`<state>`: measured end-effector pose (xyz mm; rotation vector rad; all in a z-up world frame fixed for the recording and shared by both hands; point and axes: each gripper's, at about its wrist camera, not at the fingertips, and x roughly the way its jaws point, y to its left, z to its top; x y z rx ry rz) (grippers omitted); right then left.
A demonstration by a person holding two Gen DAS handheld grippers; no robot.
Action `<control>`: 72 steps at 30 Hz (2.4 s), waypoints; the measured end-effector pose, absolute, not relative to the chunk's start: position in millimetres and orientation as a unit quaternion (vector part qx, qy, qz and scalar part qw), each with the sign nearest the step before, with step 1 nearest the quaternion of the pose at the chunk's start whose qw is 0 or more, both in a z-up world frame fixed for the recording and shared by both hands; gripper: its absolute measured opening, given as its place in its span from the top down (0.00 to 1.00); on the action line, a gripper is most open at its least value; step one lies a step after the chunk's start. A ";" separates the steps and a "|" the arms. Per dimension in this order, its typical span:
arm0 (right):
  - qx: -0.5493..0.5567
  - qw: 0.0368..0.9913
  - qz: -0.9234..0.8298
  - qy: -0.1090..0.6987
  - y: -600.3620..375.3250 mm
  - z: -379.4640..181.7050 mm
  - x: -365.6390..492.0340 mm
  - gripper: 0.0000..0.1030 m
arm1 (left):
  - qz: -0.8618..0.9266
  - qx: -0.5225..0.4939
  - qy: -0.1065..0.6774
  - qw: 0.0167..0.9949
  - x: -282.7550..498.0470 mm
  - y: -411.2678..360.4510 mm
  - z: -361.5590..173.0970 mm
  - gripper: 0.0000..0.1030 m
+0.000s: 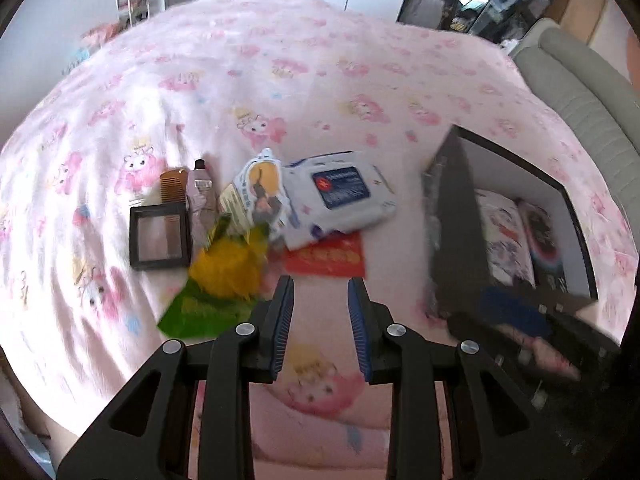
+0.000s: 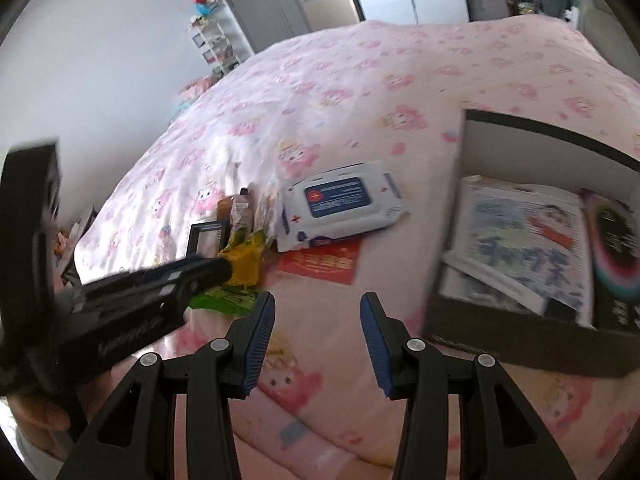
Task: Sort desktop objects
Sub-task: 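Move the left tool back over the item pile, then move the right tool to the white wet-wipes pack and straddle it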
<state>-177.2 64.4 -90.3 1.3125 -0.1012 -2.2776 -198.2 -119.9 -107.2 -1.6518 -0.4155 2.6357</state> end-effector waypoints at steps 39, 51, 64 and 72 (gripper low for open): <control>0.551 0.212 -0.807 -0.014 14.8 -164.5 -231.2 0.61 | 0.814 -0.474 -0.328 -0.073 -175.3 -223.2 -134.5 1.00; 0.551 0.166 -0.818 -0.009 12.2 -169.7 -258.8 0.61 | 0.721 -0.565 -0.400 0.013 -231.8 -191.5 -209.1 1.00; 0.553 0.160 -0.818 -0.022 11.7 -173.8 -263.0 0.61 | 0.727 -0.551 -0.411 -0.003 -248.8 -186.3 -217.1 0.85; 0.556 0.102 -0.824 -0.040 16.8 -181.5 -309.8 0.48 | 0.715 -0.569 -0.405 -0.016 -273.4 -173.2 -236.0 0.85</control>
